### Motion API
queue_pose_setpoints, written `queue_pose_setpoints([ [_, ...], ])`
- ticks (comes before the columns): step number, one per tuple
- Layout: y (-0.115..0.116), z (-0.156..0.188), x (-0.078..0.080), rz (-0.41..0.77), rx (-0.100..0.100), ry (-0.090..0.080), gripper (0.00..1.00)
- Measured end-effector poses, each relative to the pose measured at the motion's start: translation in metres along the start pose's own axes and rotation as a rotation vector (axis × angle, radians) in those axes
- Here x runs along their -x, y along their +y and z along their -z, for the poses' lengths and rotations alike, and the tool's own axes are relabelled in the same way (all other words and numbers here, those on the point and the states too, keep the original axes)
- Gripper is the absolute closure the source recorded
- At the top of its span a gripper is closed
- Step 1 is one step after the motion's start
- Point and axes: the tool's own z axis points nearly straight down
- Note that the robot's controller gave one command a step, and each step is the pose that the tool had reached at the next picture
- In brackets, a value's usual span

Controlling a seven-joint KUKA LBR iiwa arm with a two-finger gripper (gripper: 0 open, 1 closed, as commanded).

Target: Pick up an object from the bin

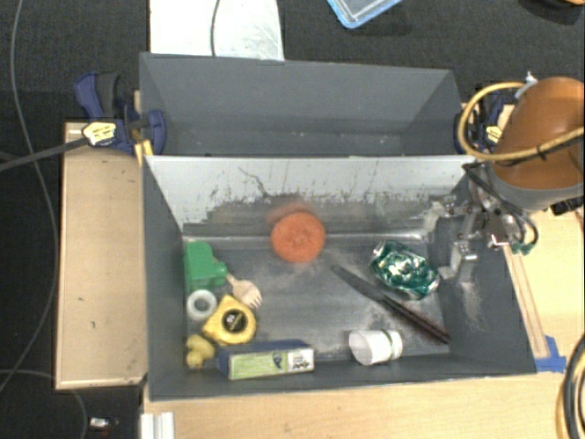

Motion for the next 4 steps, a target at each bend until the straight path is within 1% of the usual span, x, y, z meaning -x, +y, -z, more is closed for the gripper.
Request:
queue_pose_setpoints([
  [1, 0.047, -0.05, -0.025, 0.119, 0.0, -0.004, 0.0],
  [2, 0.057, -0.053, -0.026, 0.26, -0.003, -0.006, 0.0],
  [3, 0.025, -0.071, -0.011, 0.132, -0.003, -0.011, 0.0],
  [4, 0.028, -0.03, -0.021, 0.033, 0.0, -0.003, 0.0],
])
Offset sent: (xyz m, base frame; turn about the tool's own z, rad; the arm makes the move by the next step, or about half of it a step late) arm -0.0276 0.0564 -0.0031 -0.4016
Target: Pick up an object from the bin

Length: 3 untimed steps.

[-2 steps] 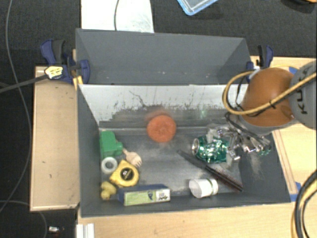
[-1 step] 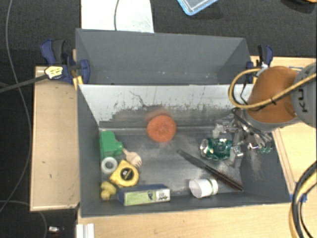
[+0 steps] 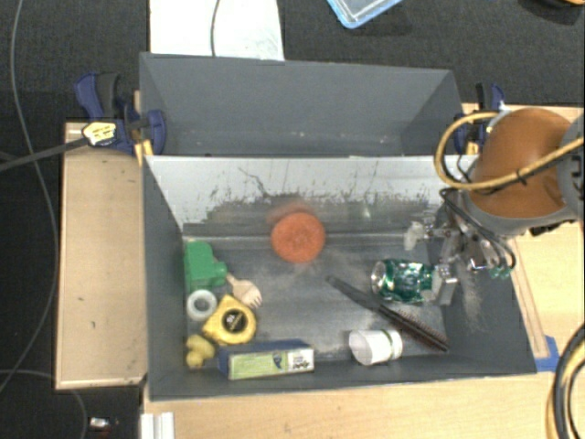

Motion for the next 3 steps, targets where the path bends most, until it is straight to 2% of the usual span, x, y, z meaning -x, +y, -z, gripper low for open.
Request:
queue_pose_setpoints([
  [1, -0.001, 0.037, 0.007, 0.029, -0.002, -0.007, 0.0],
  [2, 0.0, -0.014, 0.007, 0.125, -0.006, -0.015, 0.0],
  [3, 0.014, 0.021, 0.003, 0.272, -0.002, -0.004, 0.0],
])
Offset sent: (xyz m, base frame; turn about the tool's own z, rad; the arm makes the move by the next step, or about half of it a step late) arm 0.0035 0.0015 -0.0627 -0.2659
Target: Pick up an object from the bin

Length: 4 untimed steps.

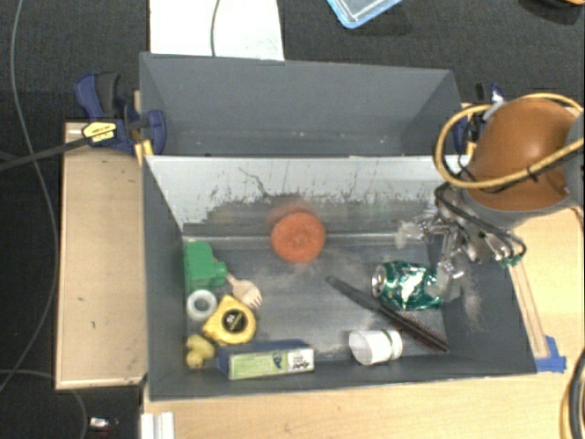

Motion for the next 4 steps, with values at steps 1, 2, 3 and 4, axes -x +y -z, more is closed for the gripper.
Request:
queue_pose_setpoints([
  [1, 0.012, -0.076, -0.014, 0.321, -0.005, -0.007, 1.0],
  [2, 0.012, -0.076, -0.014, 0.322, -0.006, -0.007, 1.0],
  [3, 0.01, -0.02, -0.016, 0.317, 0.003, 0.002, 1.0],
  [4, 0.008, 0.056, -0.015, 0.337, 0.003, 0.0, 1.0],
])
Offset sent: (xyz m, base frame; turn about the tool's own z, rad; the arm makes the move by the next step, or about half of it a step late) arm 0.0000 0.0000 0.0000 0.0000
